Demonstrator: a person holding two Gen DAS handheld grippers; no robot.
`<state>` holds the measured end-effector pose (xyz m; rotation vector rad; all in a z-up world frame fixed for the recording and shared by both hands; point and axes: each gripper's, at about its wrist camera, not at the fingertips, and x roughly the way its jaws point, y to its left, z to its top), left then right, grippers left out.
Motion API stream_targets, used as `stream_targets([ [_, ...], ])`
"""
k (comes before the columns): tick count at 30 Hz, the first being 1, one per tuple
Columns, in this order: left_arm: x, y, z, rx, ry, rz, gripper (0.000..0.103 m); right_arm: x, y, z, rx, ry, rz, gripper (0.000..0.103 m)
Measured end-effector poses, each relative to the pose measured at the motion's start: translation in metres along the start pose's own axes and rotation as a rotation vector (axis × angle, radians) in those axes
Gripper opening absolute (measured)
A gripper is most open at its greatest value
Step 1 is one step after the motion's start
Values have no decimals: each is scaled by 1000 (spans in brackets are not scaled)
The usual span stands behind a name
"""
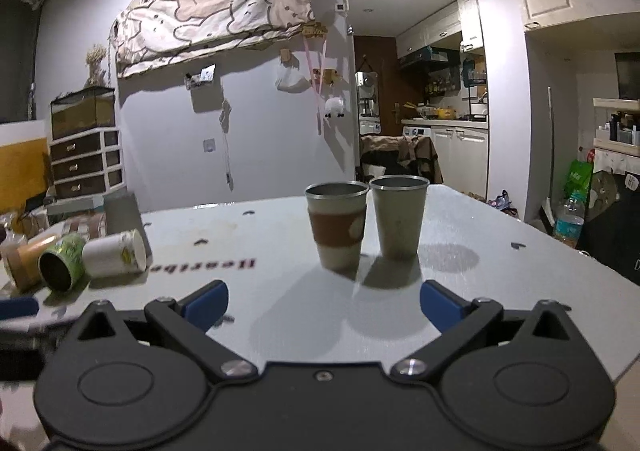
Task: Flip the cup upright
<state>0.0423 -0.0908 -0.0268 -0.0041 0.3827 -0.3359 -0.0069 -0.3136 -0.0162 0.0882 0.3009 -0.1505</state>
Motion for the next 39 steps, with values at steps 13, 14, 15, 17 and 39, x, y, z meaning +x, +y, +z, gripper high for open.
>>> stream_targets([
  [13,-3,2,-1,16,-5,35,103,-11,1,-19,-5,35,-4,103],
  [14,-3,2,-1,15,-4,36,103,-11,1,-19,-5,34,-4,103],
  [15,-3,2,-1,15,-4,37,103,-12,1,-19,-6,33,-7,103],
  [17,-3,2,-1,16,-3,38,103,-12,1,-19,-6,32,-9,103],
  [39,-4,1,-2,21,-1,37,103,-14,3,-18,-8,23,-6,103],
])
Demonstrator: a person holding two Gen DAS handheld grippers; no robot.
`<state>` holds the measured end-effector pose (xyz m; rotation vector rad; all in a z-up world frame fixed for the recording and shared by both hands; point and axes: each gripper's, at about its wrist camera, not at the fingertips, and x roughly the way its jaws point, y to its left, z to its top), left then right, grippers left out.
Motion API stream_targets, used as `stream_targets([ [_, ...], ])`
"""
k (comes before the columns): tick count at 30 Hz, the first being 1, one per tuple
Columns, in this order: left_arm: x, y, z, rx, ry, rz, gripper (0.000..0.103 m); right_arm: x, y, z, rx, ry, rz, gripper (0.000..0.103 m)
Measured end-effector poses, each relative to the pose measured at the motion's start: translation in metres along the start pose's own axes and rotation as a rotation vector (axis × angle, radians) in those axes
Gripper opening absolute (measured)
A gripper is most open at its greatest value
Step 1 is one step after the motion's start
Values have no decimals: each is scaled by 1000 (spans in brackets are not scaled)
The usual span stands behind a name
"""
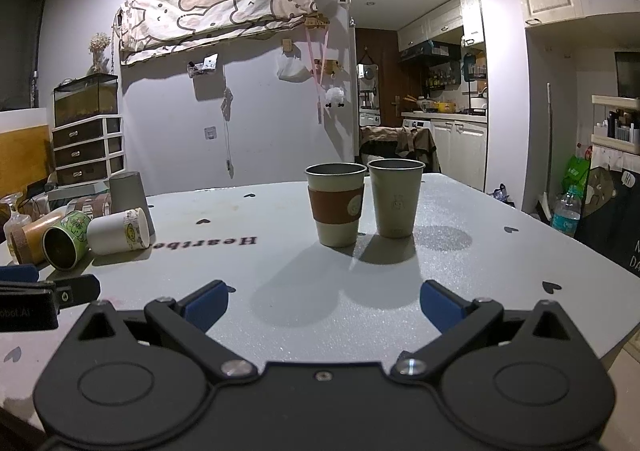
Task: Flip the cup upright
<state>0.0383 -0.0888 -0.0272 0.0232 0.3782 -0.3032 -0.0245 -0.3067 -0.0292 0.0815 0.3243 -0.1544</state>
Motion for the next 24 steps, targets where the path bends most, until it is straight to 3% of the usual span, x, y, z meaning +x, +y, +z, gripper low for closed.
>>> stream_targets([
  [24,-1,0,0,-1,0,2,103,1,1,-1,-7,7,-1,103],
])
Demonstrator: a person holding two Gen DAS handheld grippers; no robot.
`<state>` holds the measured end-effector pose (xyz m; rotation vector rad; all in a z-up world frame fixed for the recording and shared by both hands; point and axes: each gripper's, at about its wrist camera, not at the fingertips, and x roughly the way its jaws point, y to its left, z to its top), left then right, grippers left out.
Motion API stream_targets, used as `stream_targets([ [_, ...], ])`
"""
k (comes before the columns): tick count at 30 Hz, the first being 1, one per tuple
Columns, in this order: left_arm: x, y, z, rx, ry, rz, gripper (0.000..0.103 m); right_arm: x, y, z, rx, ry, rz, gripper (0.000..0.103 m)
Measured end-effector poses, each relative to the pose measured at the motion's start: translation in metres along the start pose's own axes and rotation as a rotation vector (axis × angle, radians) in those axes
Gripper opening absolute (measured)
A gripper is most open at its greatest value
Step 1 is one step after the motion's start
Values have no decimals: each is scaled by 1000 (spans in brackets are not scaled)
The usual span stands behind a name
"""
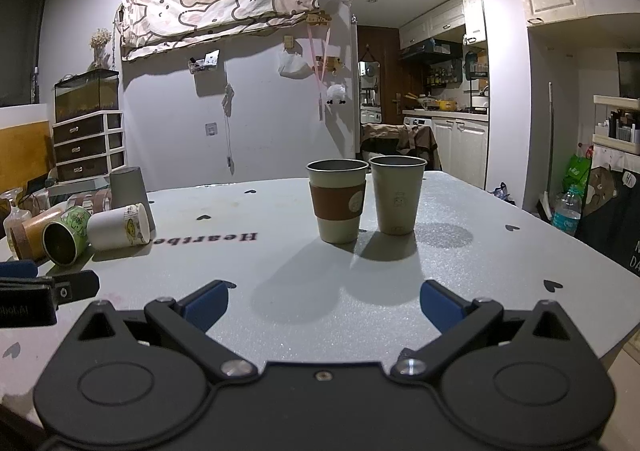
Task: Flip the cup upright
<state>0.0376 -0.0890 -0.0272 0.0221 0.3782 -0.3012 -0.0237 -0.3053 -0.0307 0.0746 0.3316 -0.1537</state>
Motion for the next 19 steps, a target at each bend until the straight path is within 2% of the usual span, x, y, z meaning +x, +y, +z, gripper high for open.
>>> stream_targets([
  [19,0,0,-1,-1,0,3,103,1,1,-3,-5,6,-2,103],
])
